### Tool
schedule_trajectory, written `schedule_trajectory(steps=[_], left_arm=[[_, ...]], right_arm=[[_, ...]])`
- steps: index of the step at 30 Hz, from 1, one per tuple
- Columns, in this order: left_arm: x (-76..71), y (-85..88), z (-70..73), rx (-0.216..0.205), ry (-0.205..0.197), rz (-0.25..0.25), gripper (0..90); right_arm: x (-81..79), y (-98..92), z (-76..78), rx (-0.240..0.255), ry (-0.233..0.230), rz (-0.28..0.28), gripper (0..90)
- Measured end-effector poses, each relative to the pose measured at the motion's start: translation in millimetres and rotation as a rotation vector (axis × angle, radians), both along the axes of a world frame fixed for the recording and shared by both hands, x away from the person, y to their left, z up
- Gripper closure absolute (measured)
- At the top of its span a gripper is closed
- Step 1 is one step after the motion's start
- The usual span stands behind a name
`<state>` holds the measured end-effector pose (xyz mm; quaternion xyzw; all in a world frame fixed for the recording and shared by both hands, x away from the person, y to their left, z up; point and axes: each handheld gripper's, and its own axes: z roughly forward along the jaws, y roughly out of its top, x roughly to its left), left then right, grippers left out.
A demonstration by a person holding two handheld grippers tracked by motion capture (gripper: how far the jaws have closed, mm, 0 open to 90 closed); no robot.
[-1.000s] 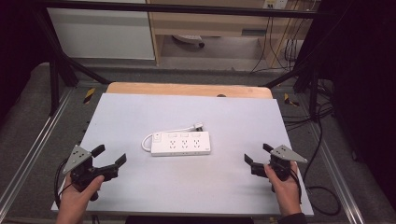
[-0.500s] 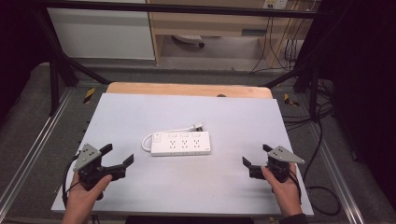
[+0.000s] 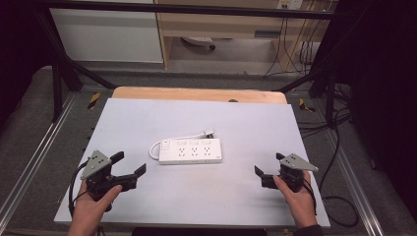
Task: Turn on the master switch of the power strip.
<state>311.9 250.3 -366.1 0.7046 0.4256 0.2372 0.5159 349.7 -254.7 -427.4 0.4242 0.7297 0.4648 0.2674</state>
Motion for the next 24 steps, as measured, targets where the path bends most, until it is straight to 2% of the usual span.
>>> schedule_trajectory(steps=[7, 11, 14, 17, 20, 24], left_arm=[[2.7, -13.2, 7.5, -0.003, 0.002, -0.017, 10.2], [5.6, -18.7, 14.5, -0.017, -0.013, -0.022, 8.2], [8.4, -21.0, 16.9, -0.039, -0.047, -0.017, 4.7], [12.2, -24.2, 17.2, -0.039, -0.074, 0.004, 4.6], [16.4, -27.2, 19.3, -0.034, -0.065, 0.007, 5.0], [22.3, -33.6, 21.5, -0.003, -0.065, 0.023, 6.4]], right_arm=[[-2.0, -2.1, 1.9, 0.002, -0.007, -0.013, 4.9], [-2.8, -2.1, 3.3, 0.004, -0.012, -0.013, 4.3], [-2.0, -2.4, 2.1, 0.008, -0.004, -0.016, 3.8], [-1.2, -2.8, 0.9, 0.008, -0.002, -0.016, 3.6], [-1.3, -4.0, 0.6, 0.008, -0.001, -0.016, 3.5], [-1.6, -5.7, -1.2, 0.011, 0.009, -0.031, 3.6]])
